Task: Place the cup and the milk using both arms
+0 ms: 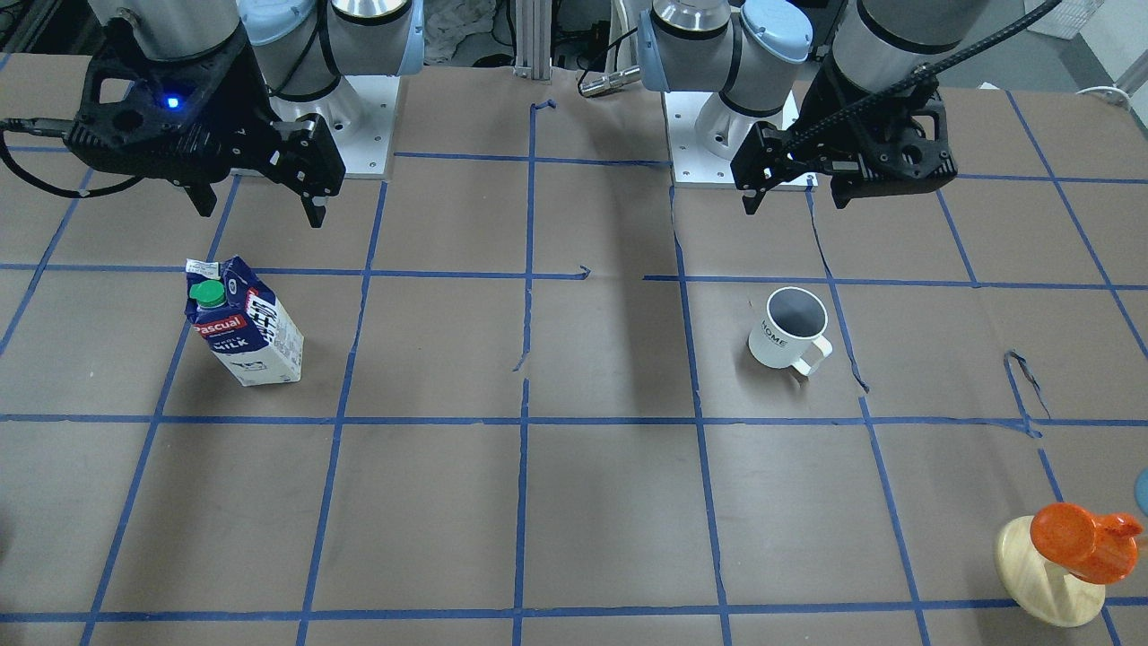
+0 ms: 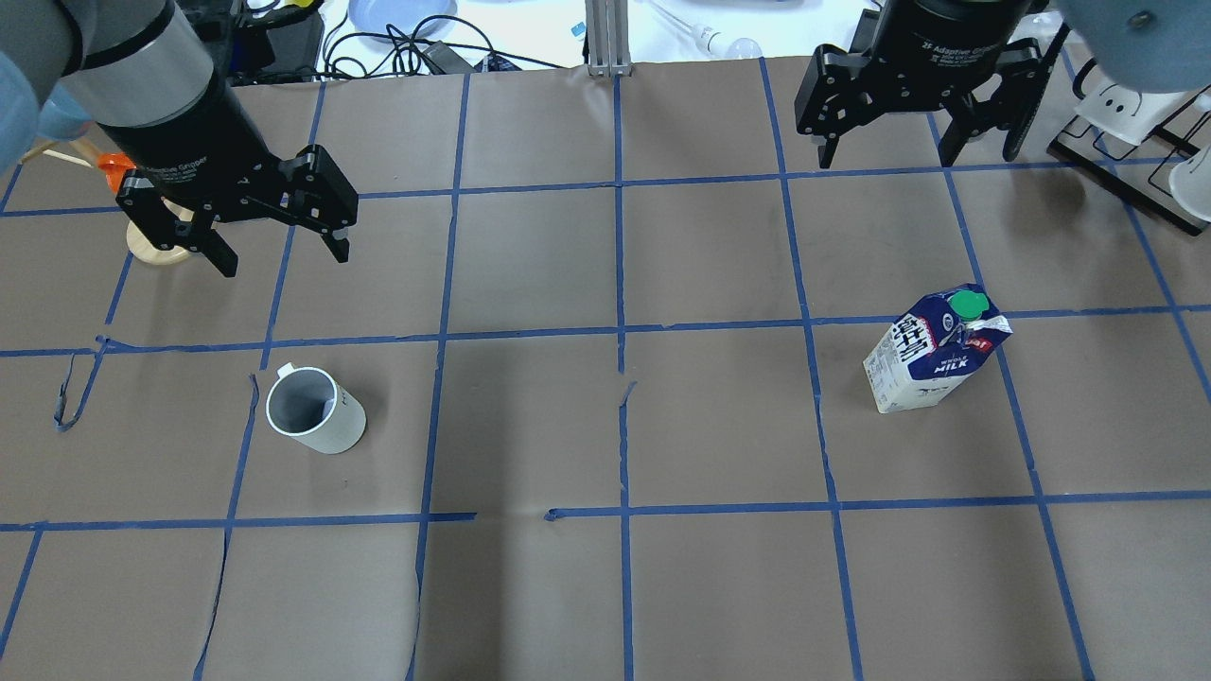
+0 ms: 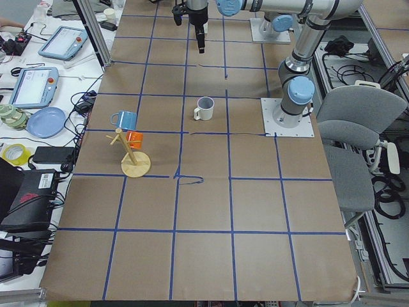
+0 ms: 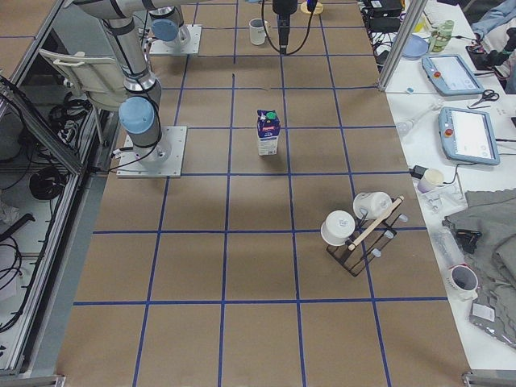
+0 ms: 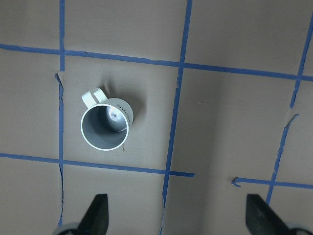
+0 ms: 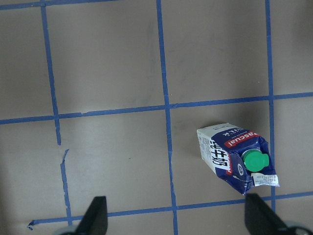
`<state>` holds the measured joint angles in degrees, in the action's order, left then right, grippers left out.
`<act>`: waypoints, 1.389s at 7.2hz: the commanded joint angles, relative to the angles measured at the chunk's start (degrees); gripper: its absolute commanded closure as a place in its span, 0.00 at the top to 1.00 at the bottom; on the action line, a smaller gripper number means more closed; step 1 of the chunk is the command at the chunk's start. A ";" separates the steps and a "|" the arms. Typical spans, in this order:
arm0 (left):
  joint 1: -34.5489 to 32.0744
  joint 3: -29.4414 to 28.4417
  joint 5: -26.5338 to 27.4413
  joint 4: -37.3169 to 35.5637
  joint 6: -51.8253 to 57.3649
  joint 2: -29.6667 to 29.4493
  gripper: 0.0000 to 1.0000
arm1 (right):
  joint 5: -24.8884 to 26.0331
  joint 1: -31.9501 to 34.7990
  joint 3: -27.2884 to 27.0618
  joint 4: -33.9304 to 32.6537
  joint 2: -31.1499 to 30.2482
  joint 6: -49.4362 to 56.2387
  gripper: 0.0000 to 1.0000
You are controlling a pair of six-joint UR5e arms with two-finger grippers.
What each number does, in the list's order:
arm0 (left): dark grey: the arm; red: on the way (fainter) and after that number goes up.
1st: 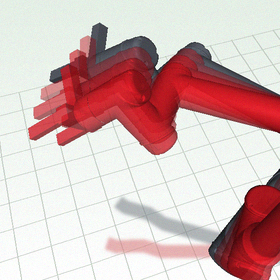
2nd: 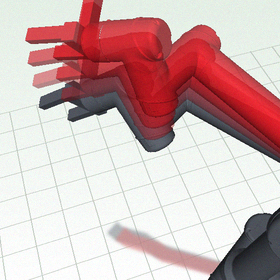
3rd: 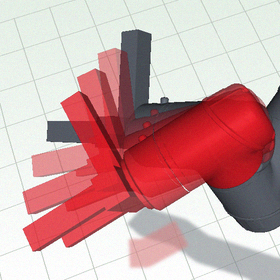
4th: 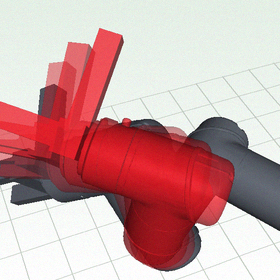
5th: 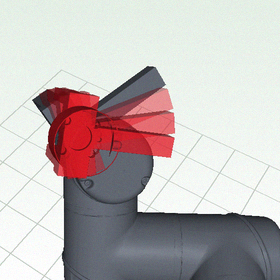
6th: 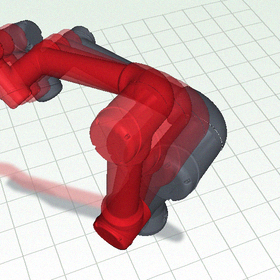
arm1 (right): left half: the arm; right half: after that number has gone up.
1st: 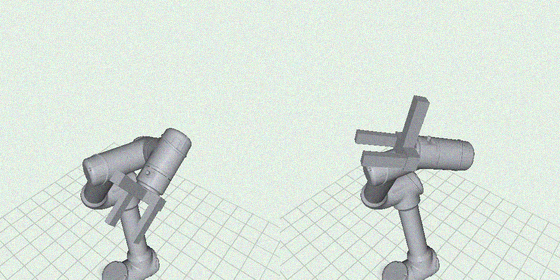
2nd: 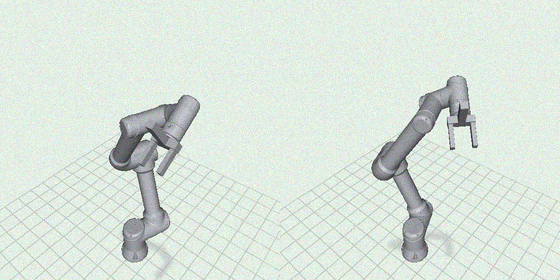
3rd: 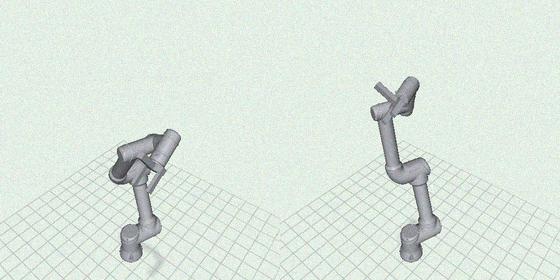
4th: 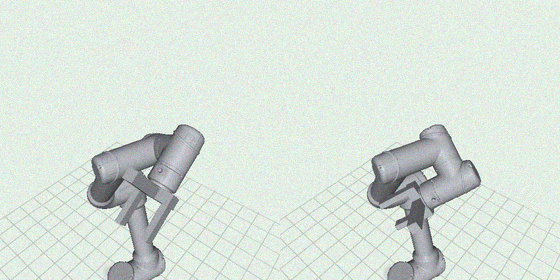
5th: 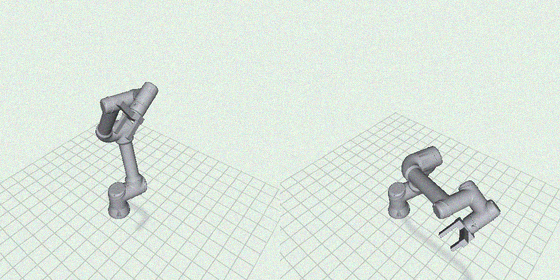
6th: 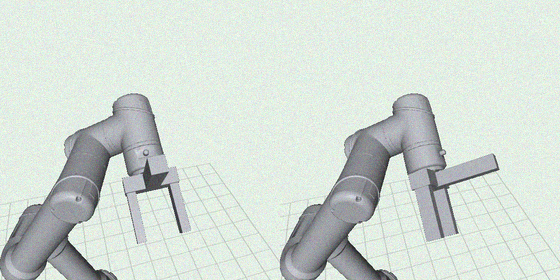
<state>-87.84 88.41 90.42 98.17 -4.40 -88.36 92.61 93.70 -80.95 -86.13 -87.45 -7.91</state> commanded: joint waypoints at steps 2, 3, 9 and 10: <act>0.04 -0.08 0.02 0.00 0.00 0.11 1.00 | 0.03 -0.01 0.00 0.00 0.00 0.00 1.00; 0.04 0.01 -0.06 0.00 0.00 0.11 1.00 | 0.03 -0.01 0.00 0.00 0.00 0.00 1.00; 0.04 -0.08 -0.24 0.00 0.53 0.29 1.00 | 0.29 -4.38 -5.07 -0.08 0.97 10.62 1.00; 0.13 0.10 -0.24 0.00 0.62 0.29 1.00 | 0.21 -7.45 -9.01 -2.09 0.97 14.46 1.00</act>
<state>-87.80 88.41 90.15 98.17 -3.94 -88.12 92.89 89.59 -85.69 -86.56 -86.54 2.24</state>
